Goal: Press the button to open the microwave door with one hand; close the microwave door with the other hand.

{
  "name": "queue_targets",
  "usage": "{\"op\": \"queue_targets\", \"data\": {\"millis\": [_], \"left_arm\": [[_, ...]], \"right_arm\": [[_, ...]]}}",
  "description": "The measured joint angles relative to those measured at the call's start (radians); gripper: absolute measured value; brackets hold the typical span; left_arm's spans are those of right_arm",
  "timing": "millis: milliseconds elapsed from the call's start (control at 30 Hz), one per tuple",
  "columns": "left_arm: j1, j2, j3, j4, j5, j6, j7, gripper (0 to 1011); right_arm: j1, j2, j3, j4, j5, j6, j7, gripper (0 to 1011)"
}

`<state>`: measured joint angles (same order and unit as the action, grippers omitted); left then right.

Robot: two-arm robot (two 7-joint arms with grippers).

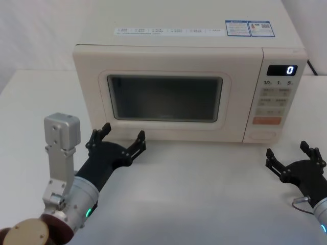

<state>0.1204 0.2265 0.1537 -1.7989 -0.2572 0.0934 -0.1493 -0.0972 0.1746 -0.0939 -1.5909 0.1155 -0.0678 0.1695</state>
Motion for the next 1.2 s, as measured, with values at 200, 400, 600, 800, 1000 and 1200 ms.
{"op": "queue_targets", "data": {"millis": [200, 400, 600, 800, 1000, 1200], "left_arm": [[0.012, -0.006, -0.011, 0.02, 0.004, -0.004, 0.002, 1001], [0.016, -0.012, -0.015, 0.03, 0.007, -0.005, 0.002, 1001], [0.021, -0.019, -0.019, 0.036, 0.01, -0.005, 0.002, 1001], [0.027, -0.024, -0.024, 0.04, 0.01, -0.003, 0.003, 1001], [0.027, -0.024, -0.023, 0.04, 0.01, -0.003, 0.003, 1001], [0.026, -0.023, -0.023, 0.04, 0.01, -0.002, 0.003, 1001]], "right_arm": [[0.0, 0.0, 0.0, 0.0, 0.0, 0.0, 0.0, 1001], [0.0, 0.0, 0.0, 0.0, 0.0, 0.0, 0.0, 1001], [0.0, 0.0, 0.0, 0.0, 0.0, 0.0, 0.0, 1001], [0.0, 0.0, 0.0, 0.0, 0.0, 0.0, 0.0, 1001], [0.0, 0.0, 0.0, 0.0, 0.0, 0.0, 0.0, 1001], [0.0, 0.0, 0.0, 0.0, 0.0, 0.0, 0.0, 1001]]}}
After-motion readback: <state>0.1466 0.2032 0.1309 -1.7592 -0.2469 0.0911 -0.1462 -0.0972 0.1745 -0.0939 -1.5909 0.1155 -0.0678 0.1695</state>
